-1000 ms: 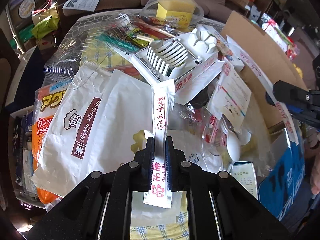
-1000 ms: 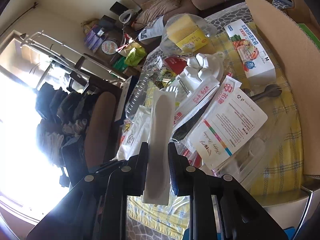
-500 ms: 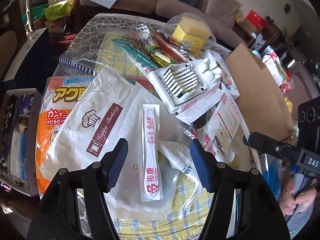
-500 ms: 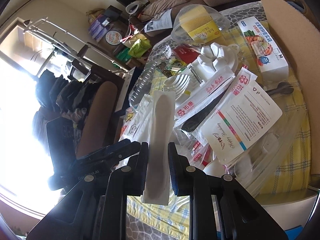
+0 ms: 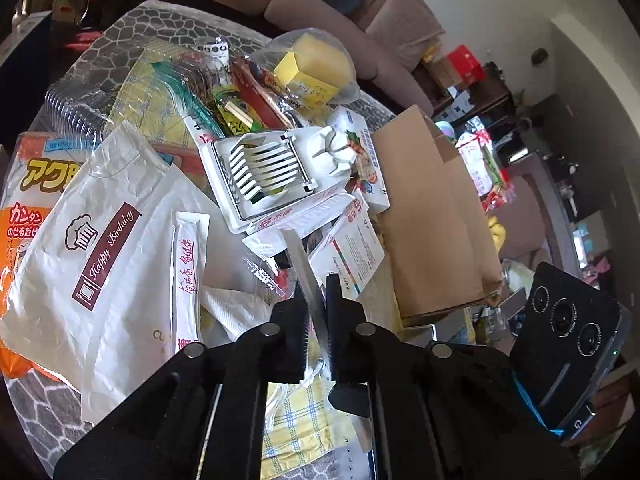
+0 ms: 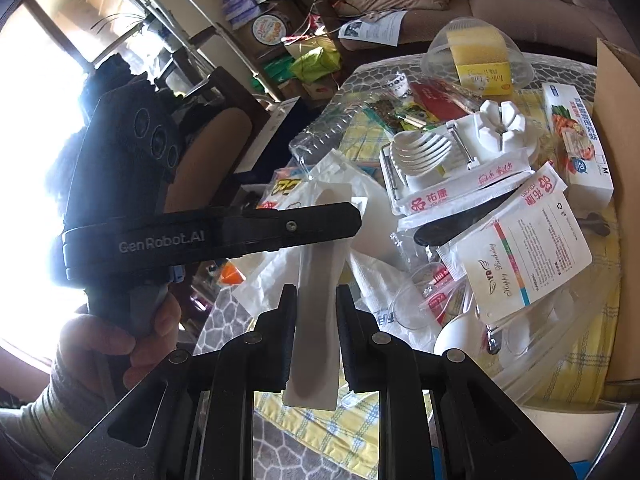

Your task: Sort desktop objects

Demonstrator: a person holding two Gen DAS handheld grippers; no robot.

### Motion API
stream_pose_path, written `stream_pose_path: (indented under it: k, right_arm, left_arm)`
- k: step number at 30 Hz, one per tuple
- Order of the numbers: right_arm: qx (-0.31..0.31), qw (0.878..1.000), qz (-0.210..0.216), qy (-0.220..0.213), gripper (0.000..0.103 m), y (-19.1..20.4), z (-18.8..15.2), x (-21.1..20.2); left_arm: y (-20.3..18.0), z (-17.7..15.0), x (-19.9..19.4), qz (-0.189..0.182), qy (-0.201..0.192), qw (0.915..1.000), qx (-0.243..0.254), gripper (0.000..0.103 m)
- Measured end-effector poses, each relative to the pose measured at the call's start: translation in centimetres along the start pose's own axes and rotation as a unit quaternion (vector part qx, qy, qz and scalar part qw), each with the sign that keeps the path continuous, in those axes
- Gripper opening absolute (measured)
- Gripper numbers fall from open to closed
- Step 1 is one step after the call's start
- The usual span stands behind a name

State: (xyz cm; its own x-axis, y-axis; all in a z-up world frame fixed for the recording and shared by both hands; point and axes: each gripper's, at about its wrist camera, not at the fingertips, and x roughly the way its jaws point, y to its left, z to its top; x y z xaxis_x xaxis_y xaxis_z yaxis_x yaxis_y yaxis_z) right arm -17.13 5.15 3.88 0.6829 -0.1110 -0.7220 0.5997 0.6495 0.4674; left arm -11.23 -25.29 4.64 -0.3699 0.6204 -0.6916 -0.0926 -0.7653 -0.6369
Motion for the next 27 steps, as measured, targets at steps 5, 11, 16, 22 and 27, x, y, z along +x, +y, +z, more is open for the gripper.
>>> stream_pose_path:
  k: [5, 11, 16, 22, 27]
  right_arm:
    - [-0.005, 1.0, -0.025, 0.003, 0.032, 0.1, 0.0, 0.8]
    - [-0.033, 0.994, -0.103, -0.036, 0.038, 1.3, -0.5, -0.3]
    - [-0.06, 0.991, -0.109, -0.038, 0.038, 3.2, -1.6, 0.6]
    - [-0.106, 0.984, -0.138, -0.03, 0.038, 4.8, -3.9, 2.8]
    - [-0.135, 0.976, -0.166, -0.032, 0.03, 5.2, -3.7, 3.8]
  left_arm:
    - [0.3, -0.1, -0.3, 0.018, -0.016, 0.9996, -0.018, 0.004]
    - [1.6, 0.7, -0.6, 0.067, -0.024, 0.9955, -0.063, 0.001]
    - [2.8, 1.0, -1.0, 0.053, -0.029, 0.9925, -0.106, 0.001]
    - [4.0, 1.1, -1.0, 0.027, -0.014, 0.9883, -0.149, 0.001]
    - [4.3, 0.6, -0.4, 0.018, 0.004, 0.986, -0.166, 0.001]
